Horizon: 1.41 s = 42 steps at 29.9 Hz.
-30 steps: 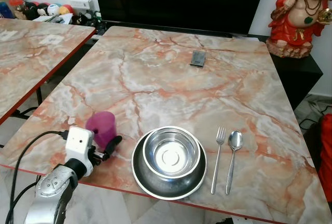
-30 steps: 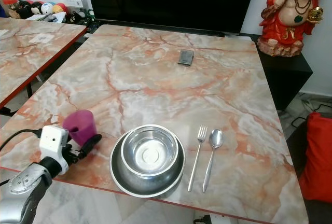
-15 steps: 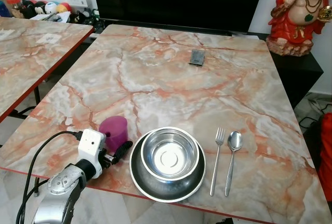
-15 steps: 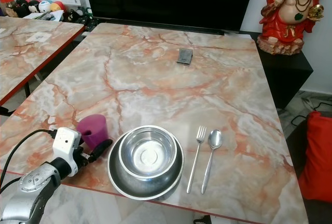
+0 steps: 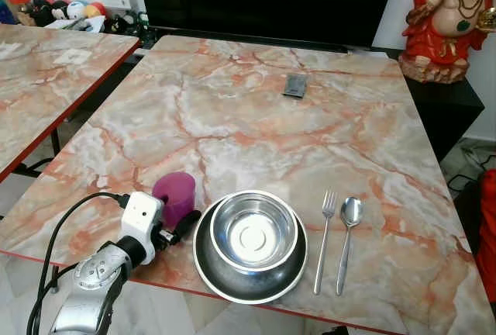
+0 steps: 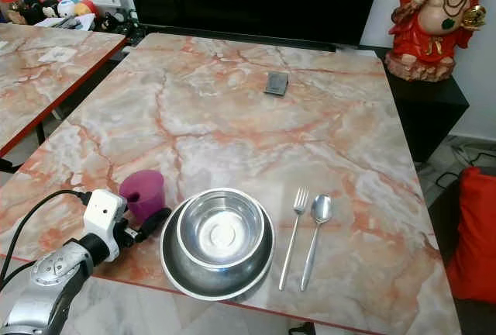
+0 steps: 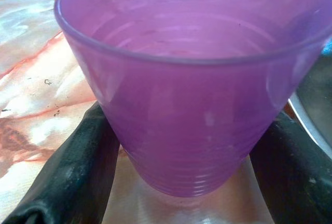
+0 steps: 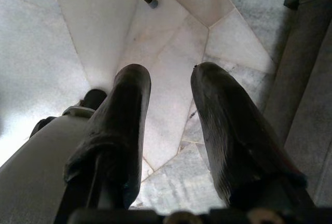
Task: Setting the table
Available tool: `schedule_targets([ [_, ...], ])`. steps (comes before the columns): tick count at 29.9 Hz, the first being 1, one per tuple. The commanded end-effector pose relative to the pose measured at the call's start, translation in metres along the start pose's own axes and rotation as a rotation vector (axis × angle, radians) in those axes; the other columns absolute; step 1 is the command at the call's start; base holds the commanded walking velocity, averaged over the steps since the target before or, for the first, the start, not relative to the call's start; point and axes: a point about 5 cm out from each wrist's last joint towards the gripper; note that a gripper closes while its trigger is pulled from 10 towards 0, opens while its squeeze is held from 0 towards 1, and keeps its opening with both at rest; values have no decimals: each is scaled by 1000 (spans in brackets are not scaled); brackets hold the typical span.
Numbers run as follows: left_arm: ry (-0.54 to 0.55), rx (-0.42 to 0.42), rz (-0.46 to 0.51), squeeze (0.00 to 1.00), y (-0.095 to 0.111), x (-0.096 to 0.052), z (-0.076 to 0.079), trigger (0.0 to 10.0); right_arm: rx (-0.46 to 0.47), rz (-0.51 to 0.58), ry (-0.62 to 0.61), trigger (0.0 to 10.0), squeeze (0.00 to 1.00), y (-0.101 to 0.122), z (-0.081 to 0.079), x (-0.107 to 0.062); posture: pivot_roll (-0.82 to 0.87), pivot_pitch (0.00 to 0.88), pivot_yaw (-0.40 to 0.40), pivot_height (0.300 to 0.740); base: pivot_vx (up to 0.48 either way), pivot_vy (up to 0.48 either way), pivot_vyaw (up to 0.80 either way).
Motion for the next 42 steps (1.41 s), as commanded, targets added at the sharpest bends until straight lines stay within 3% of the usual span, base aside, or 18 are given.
schedule_targets([
  [1,8,25,-30,459,-5,-2,-2,10000,2,-19,4,10000,0,-5,-1,-1,37,116,-17,740,0,0,0],
  [21,31,29,-19,459,-6,-4,-5,10000,-3,-18,5,10000,0,-5,-1,-1,40,116,-20,740,0,0,0],
  [22,28,26,-17,898,-6,-4,-3,10000,-2,-17,4,10000,0,-5,-1,-1,40,116,-20,740,0,0,0],
  [28,22,21,-18,1000,-6,-5,-2,10000,-1,-18,4,10000,0,-5,-1,-1,39,117,-19,740,0,0,0],
  [42,28,31,-10,980,-5,-8,-2,10000,-4,-18,5,10000,0,-5,-1,-1,43,117,-23,740,0,0,0],
])
Point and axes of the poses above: a point about 5 cm out from each wrist's last joint towards the gripper, its own x axis pointing out of the wrist towards the gripper, its own y axis along the axis of the wrist's last joint, z = x × y, and after that the axes turned 12 degrees about -x, right-handed
